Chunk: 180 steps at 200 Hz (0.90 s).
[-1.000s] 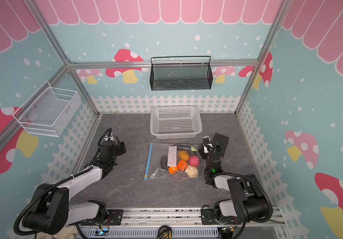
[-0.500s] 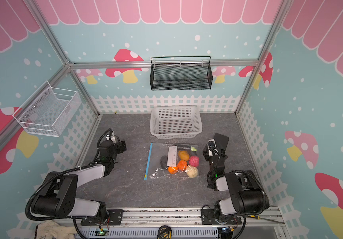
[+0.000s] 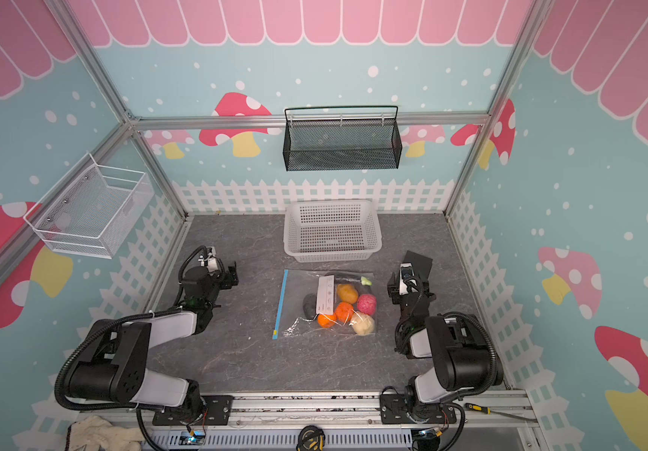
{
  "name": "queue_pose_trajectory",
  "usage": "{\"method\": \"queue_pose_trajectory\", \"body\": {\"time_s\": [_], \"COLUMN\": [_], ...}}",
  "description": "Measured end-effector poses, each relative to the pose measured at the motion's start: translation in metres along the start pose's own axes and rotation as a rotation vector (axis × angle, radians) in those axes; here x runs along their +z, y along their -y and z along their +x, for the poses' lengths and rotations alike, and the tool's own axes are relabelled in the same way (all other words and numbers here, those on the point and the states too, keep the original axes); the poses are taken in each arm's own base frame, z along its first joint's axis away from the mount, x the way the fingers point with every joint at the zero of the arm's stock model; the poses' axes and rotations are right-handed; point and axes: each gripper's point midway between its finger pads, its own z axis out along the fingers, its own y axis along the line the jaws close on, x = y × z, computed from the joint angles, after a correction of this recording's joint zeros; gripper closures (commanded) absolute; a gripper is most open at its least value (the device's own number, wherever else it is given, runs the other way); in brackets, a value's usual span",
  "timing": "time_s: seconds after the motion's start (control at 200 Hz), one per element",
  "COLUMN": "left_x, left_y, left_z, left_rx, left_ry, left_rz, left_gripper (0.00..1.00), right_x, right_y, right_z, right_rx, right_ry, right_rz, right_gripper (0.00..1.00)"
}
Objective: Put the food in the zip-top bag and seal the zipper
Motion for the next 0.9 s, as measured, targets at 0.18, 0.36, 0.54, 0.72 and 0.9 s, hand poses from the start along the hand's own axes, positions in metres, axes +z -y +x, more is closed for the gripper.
{"method": "queue_pose_trajectory", "body": {"time_s": [0.18,0.36,0.54,0.72,0.9], "left_x": [0.001,0.0,0.0,0.0,0.0], "left_y": [-0.004,-0.009,-0.013,-0.015,-0.015], "left_z": [0.011,0.006,0.0,0.0,0.0], "left_rx": [-0.011,-0.037,-0.045,-0.049,-0.053], "left_ry": [-0.005,0.032,0.059,0.063,0.062], "left_rz": [-0.004,-0.027,-0.049,-0.058,-0.059], "left_gripper": [0.02,0.01,0.01,0.01,0.01], "right_x": [0.001,0.005,0.007,0.007,0.007], "right_y": [0.001,0.002,0.001,-0.001,-0.002], "right_z": [-0.001,-0.005,-0.003,-0.003,-0.002], "right_rx": [0.013,0.03,0.037,0.042,0.042], "right_ry": [0.006,0.015,0.007,0.004,0.002], "right_rz": [-0.01,-0.026,-0.049,-0.065,-0.071], "right_gripper": [0.18,0.1,0.07,0.02,0.02]}}
